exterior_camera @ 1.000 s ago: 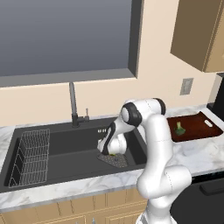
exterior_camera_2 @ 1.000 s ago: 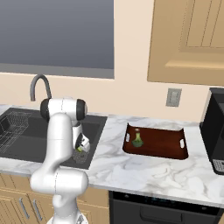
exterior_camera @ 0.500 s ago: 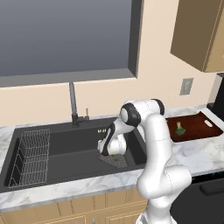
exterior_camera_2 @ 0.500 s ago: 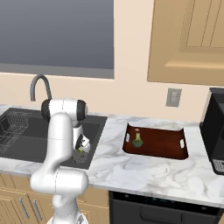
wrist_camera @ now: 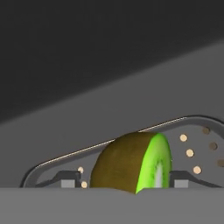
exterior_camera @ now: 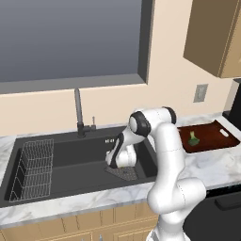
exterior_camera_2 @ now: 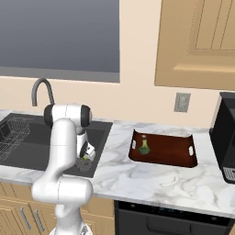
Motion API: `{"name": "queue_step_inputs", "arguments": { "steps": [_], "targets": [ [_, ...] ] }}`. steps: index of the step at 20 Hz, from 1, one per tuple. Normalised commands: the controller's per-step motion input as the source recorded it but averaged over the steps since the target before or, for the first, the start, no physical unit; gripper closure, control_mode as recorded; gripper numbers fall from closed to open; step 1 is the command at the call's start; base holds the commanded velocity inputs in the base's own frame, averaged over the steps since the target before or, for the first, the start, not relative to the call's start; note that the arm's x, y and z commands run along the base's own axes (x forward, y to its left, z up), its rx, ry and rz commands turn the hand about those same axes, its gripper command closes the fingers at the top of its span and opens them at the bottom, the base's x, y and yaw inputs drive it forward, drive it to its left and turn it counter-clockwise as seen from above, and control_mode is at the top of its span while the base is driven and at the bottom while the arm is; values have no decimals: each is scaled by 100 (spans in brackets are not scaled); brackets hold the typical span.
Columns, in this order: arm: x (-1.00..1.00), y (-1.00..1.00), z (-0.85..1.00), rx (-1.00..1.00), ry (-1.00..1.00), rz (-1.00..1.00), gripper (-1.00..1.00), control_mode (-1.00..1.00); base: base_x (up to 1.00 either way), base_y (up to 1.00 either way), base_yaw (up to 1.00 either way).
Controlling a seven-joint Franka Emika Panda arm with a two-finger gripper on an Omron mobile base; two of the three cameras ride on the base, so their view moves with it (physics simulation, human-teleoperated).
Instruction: Pick up all produce items and place them in the sink. Turn on the sink faucet to wash them. Then turn the sink off and put them in the tray.
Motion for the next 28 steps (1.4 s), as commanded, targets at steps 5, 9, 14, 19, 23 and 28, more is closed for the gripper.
{"name": "queue_step_inputs", "arguments": {
  "steps": [5,9,14,19,23,28],
  "targets": [
    [0,0,-7,0,-1,0,100,-100,0,0,0],
    [0,0,6,0,0,0,100,-100,0,0,0],
    [-4,0,34,0,-2,-3,100,-100,0,0,0],
    [-9,0,49,0,-5,-4,100,-100,0,0,0],
    [-14,0,55,0,-7,-5,100,-100,0,0,0],
    [-16,0,57,0,-8,-6,100,-100,0,0,0]
  ]
}}
